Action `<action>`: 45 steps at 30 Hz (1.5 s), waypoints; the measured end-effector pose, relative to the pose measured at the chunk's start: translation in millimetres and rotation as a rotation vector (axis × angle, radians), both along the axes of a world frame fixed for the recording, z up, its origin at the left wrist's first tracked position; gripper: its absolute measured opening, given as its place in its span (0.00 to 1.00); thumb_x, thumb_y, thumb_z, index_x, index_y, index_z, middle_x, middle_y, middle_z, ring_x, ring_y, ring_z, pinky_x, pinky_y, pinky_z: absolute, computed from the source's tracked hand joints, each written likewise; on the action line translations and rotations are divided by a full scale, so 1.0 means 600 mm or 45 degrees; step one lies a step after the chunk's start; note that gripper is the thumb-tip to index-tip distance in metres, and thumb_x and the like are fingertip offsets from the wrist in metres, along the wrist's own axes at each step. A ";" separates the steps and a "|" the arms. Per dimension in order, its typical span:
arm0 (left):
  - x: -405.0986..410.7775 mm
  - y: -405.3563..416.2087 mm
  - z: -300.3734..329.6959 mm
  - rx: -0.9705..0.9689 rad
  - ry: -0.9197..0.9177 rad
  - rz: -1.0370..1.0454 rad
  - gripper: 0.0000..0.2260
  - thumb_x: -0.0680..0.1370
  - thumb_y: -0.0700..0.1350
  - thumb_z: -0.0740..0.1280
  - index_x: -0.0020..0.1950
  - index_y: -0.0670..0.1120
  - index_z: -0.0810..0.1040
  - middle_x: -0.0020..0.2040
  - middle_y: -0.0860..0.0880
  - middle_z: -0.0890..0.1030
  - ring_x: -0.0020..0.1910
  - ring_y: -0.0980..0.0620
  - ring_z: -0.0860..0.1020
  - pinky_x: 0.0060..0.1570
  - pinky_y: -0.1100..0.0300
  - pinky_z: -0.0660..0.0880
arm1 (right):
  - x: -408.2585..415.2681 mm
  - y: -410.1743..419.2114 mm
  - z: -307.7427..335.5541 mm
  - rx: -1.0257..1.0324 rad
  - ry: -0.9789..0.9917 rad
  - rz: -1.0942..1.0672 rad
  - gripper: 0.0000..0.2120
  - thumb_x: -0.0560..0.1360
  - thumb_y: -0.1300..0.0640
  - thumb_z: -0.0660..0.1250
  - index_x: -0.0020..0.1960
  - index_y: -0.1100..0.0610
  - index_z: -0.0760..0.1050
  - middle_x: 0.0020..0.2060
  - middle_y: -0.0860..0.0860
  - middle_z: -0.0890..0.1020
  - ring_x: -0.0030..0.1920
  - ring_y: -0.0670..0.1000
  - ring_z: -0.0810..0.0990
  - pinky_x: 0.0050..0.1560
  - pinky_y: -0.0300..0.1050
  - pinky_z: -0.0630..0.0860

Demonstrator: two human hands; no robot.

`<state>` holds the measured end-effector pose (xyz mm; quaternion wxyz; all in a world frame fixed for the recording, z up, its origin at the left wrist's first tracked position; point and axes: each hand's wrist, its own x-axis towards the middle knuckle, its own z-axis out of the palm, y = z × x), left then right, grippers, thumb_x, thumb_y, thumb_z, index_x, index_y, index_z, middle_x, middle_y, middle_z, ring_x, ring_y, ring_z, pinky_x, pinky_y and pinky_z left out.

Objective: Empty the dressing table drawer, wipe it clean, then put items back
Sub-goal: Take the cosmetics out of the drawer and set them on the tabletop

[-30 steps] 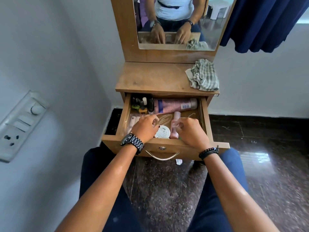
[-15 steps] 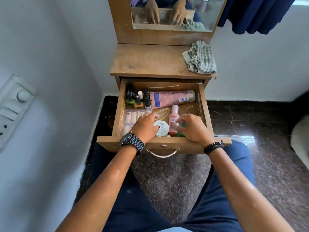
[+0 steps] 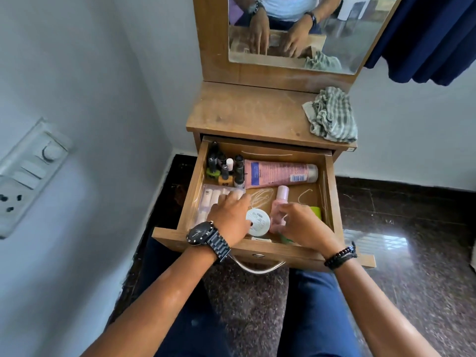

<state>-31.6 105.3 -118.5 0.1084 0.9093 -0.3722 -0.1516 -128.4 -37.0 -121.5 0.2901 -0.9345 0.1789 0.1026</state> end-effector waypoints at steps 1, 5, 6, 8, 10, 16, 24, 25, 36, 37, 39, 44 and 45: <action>0.011 -0.001 0.007 0.005 -0.004 0.001 0.21 0.76 0.47 0.65 0.68 0.48 0.65 0.65 0.46 0.69 0.62 0.46 0.68 0.50 0.56 0.71 | 0.016 -0.001 0.004 0.002 -0.018 0.024 0.07 0.72 0.56 0.71 0.47 0.57 0.78 0.47 0.51 0.81 0.48 0.51 0.79 0.46 0.41 0.74; 0.076 0.003 0.048 -0.059 0.148 0.070 0.21 0.75 0.47 0.67 0.67 0.48 0.68 0.64 0.46 0.71 0.60 0.48 0.71 0.54 0.56 0.72 | 0.090 -0.002 0.016 0.063 -0.254 0.066 0.07 0.73 0.60 0.70 0.49 0.61 0.79 0.44 0.53 0.82 0.45 0.52 0.80 0.46 0.44 0.78; 0.094 0.002 0.058 -0.106 0.199 0.091 0.20 0.75 0.47 0.68 0.66 0.47 0.70 0.63 0.46 0.72 0.59 0.49 0.73 0.55 0.56 0.72 | 0.110 -0.003 0.018 0.055 -0.297 0.059 0.07 0.73 0.61 0.69 0.49 0.62 0.79 0.44 0.54 0.82 0.44 0.52 0.80 0.44 0.42 0.78; 0.125 -0.002 0.075 -0.228 0.179 0.144 0.17 0.74 0.45 0.69 0.62 0.46 0.74 0.60 0.46 0.76 0.54 0.50 0.75 0.51 0.58 0.72 | 0.145 -0.003 0.018 0.055 -0.377 0.014 0.08 0.74 0.60 0.69 0.52 0.61 0.78 0.46 0.54 0.81 0.43 0.50 0.78 0.41 0.37 0.75; 0.148 -0.011 0.079 -0.335 0.029 0.202 0.14 0.75 0.43 0.68 0.60 0.45 0.75 0.57 0.45 0.76 0.53 0.49 0.76 0.50 0.58 0.72 | 0.171 -0.003 0.012 0.092 -0.449 -0.034 0.12 0.73 0.59 0.70 0.55 0.60 0.76 0.48 0.55 0.81 0.46 0.52 0.78 0.46 0.42 0.76; 0.183 -0.050 0.041 -0.251 -0.214 0.079 0.11 0.77 0.45 0.66 0.59 0.47 0.77 0.55 0.45 0.75 0.57 0.46 0.72 0.54 0.55 0.70 | 0.193 0.005 -0.018 0.084 -0.455 -0.104 0.09 0.70 0.56 0.74 0.46 0.59 0.78 0.41 0.52 0.81 0.39 0.48 0.77 0.41 0.40 0.74; 0.182 -0.084 0.019 -0.031 -0.498 -0.032 0.13 0.77 0.52 0.63 0.56 0.47 0.78 0.55 0.48 0.77 0.56 0.46 0.72 0.53 0.52 0.69 | 0.178 -0.021 -0.028 0.162 -0.455 -0.204 0.06 0.70 0.59 0.73 0.43 0.62 0.79 0.36 0.54 0.84 0.37 0.52 0.82 0.41 0.47 0.79; 0.181 -0.086 0.019 -0.008 -0.517 -0.042 0.13 0.78 0.53 0.62 0.57 0.47 0.78 0.55 0.48 0.77 0.56 0.46 0.72 0.54 0.52 0.68 | 0.176 -0.024 -0.030 0.170 -0.459 -0.212 0.07 0.71 0.58 0.73 0.43 0.62 0.80 0.36 0.54 0.84 0.37 0.52 0.82 0.40 0.46 0.80; 0.165 -0.084 0.022 0.071 -0.455 -0.095 0.13 0.78 0.50 0.63 0.59 0.46 0.76 0.58 0.46 0.73 0.58 0.46 0.69 0.56 0.52 0.68 | 0.164 -0.034 -0.008 0.214 -0.538 -0.274 0.03 0.70 0.60 0.74 0.43 0.60 0.83 0.37 0.52 0.85 0.36 0.46 0.82 0.39 0.36 0.78; 0.163 -0.084 0.024 0.042 -0.450 -0.086 0.12 0.78 0.49 0.64 0.59 0.46 0.77 0.57 0.46 0.73 0.57 0.46 0.70 0.55 0.53 0.69 | 0.162 -0.035 -0.004 0.215 -0.545 -0.289 0.03 0.70 0.61 0.74 0.43 0.59 0.83 0.37 0.52 0.85 0.37 0.46 0.82 0.40 0.36 0.77; 0.162 -0.081 0.033 -0.056 -0.453 -0.058 0.12 0.77 0.50 0.65 0.56 0.45 0.77 0.56 0.47 0.74 0.56 0.46 0.71 0.53 0.53 0.71 | 0.155 -0.039 0.009 0.223 -0.570 -0.303 0.04 0.70 0.61 0.74 0.44 0.59 0.83 0.38 0.51 0.84 0.37 0.45 0.81 0.38 0.29 0.75; 0.162 -0.061 0.081 -0.259 -0.402 -0.001 0.11 0.75 0.51 0.67 0.53 0.46 0.77 0.53 0.48 0.75 0.54 0.49 0.73 0.46 0.56 0.74 | 0.144 -0.053 0.057 0.235 -0.668 -0.288 0.07 0.69 0.60 0.74 0.47 0.58 0.83 0.39 0.48 0.83 0.38 0.44 0.80 0.37 0.25 0.73; 0.164 -0.055 0.095 -0.285 -0.398 0.009 0.11 0.75 0.51 0.68 0.52 0.47 0.78 0.52 0.48 0.76 0.52 0.50 0.74 0.42 0.58 0.72 | 0.145 -0.055 0.069 0.236 -0.695 -0.279 0.07 0.69 0.60 0.74 0.47 0.58 0.83 0.38 0.48 0.83 0.37 0.42 0.80 0.37 0.26 0.74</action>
